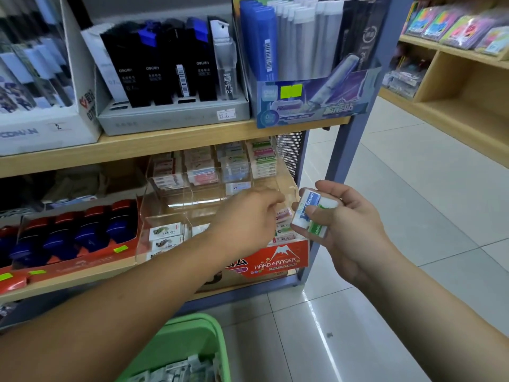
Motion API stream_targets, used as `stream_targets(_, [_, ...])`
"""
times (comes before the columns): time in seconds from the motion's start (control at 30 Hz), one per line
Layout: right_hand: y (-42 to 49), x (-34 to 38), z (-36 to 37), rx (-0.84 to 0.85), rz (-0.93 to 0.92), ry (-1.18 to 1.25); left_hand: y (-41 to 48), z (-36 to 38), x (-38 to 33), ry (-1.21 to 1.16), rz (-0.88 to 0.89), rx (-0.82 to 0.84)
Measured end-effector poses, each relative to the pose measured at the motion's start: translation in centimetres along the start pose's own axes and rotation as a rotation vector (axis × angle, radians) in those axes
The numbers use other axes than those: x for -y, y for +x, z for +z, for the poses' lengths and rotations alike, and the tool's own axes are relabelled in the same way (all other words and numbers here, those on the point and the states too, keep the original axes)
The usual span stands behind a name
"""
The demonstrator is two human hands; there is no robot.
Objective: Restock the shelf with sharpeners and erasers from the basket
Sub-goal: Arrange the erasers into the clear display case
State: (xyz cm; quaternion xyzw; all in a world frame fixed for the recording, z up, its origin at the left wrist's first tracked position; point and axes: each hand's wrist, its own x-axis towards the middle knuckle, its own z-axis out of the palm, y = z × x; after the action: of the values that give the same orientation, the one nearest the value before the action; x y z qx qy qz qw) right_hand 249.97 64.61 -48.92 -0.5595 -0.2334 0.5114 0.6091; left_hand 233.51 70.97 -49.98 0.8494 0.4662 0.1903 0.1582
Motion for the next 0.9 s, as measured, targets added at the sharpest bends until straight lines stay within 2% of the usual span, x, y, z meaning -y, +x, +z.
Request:
stream_targets(0.07, [-0.2,-0.1,0.2,0.008,-0.003,-0.011,-0.6,-0.8,-0.7,-0.484,-0.152,0.047])
stream_targets(0.1, [-0.2,-0.2,0.4,0.02,-0.001,-0.009,-0.9,-1.2,-0.9,-0.604,-0.174,0.089])
stream_targets(0.17, [-0.5,-0.4,0.9,0.053,0.01,-0.013,-1.4,-1.9,-0.7,-0.657,-0.164,0.141])
stream_targets(0.3, [-1.4,-0.7,2.7,0.136,0.011,-0.058,-2.1,-4.2,0.7,-0.737,-0.248,0.135])
stream_targets(0.47, [-1.5,-0.7,4.0,0.104,0.009,-0.104,-3.5,-6.9,4.1,-0.488,-0.312,0.123])
stream_targets(0.6, [-1.3,-0.8,4.4,0.114,-0.017,-0.191,-4.4,-5.5,5.5,-0.347,-0.305,0.179])
stream_targets(0.73, [-0.8,-0.7,4.1,0.158,0.035,-0.161,-3.5,-3.9,5.4,-0.228,-0.23,0.131])
stream_targets(0.9, [-1.1,-0.8,3.8,0.252,0.146,-0.047,-1.8,-2.9,5.0,0.169,-0.117,0.271])
